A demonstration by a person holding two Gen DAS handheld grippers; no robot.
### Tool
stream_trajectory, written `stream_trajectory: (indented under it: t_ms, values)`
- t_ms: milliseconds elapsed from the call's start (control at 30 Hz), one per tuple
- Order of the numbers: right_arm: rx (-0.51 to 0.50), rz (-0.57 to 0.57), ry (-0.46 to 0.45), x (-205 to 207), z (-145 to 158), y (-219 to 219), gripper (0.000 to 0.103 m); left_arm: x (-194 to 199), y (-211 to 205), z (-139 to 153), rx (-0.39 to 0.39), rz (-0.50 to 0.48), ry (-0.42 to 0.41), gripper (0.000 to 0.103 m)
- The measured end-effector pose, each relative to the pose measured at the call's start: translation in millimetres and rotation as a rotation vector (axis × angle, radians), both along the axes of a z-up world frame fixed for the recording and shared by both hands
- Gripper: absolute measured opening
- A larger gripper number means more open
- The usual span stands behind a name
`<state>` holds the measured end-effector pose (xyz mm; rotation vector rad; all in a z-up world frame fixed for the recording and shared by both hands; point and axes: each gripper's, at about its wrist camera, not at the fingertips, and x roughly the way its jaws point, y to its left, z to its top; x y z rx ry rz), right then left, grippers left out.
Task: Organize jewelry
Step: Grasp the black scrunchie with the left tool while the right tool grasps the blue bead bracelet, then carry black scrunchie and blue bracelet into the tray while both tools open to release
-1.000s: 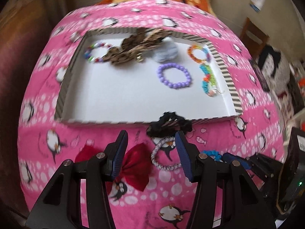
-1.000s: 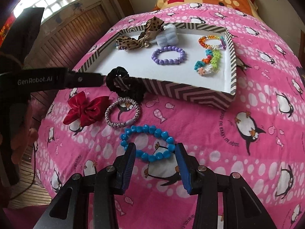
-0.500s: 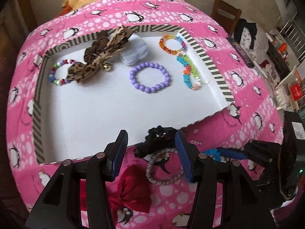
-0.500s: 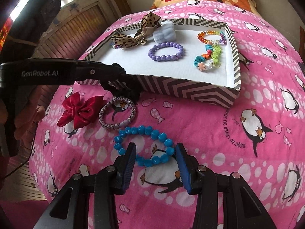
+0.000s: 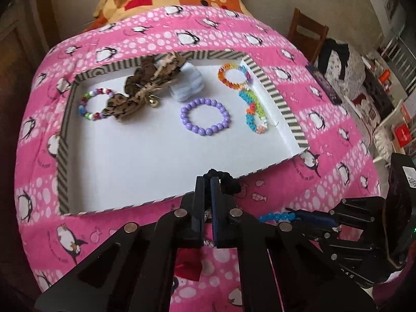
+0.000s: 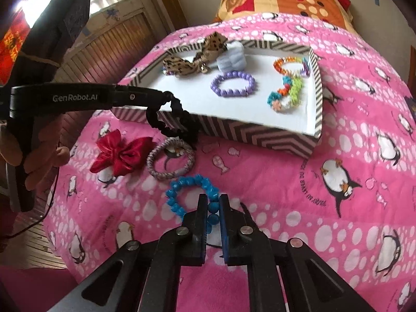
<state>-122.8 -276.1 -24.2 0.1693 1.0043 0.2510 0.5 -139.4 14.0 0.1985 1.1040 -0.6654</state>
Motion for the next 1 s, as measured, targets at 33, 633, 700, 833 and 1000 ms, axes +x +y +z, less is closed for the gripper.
stream_trajectory:
  t_ms: [33,633,700,833,1000]
  values:
    - [0.005,0.001,-0.009,-1,4,-1,0.008,-1,3,5,-0.011,0.012,-0.002,0.003]
    - [0.016,0.048,-0.138,10,70,-9,0.008,-1,40,47,-0.011,0.181,-0.088,0.003]
    - [0.008,0.055,-0.150,16,77,-7,0.008,2,43,47,0.002,0.196,-0.099,0.003]
    - [0.009,0.064,-0.174,32,90,-7,0.008,8,47,46,0.020,0.221,-0.115,0.003]
    - [0.006,0.075,-0.185,55,99,0,0.008,18,52,44,0.033,0.244,-0.126,0.003]
